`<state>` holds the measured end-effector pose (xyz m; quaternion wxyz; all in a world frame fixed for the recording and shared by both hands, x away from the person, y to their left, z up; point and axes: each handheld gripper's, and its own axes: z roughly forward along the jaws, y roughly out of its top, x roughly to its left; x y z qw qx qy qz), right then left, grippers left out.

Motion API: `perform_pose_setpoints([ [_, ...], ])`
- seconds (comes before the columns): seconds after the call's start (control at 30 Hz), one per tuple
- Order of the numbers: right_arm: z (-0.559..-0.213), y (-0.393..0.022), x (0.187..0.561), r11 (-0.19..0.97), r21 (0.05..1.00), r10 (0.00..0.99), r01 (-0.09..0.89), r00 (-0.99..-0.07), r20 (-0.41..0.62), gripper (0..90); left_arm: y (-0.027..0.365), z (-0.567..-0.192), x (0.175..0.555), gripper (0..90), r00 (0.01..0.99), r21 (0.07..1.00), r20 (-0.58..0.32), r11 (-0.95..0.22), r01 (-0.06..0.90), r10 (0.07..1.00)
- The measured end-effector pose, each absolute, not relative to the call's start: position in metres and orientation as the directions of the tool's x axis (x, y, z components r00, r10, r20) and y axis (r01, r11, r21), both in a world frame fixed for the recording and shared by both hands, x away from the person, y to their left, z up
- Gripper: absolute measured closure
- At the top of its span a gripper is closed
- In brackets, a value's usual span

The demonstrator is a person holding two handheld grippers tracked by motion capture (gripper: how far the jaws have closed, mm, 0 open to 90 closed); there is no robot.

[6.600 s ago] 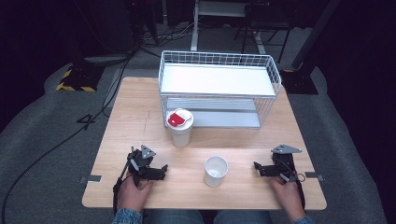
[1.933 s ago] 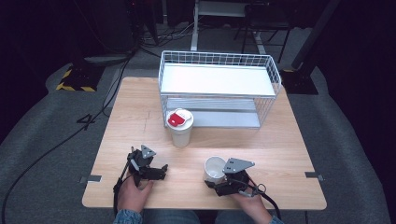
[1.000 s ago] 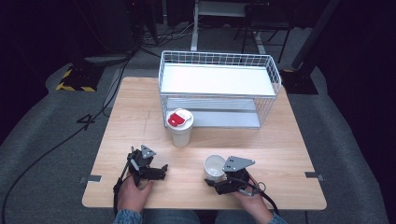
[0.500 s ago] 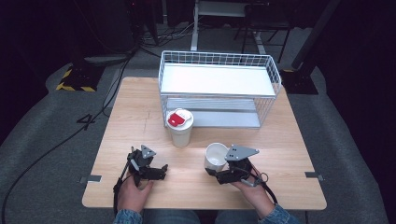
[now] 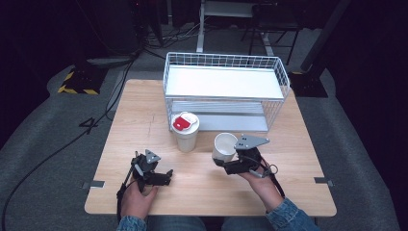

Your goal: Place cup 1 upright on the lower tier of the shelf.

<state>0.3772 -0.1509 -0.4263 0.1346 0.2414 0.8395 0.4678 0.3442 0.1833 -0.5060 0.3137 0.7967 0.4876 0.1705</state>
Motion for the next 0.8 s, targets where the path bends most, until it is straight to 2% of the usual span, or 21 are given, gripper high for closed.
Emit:
perform_pose_setpoints([
  [0.8, -0.425, -0.162, 0.436, 0.389, 0.850, 0.634, 0.354, -0.773, 0.032, 23.2, 0.183, -0.506, 0.346, 0.6, 0.459, 0.667, -0.032, -0.323, 0.672, 0.888],
])
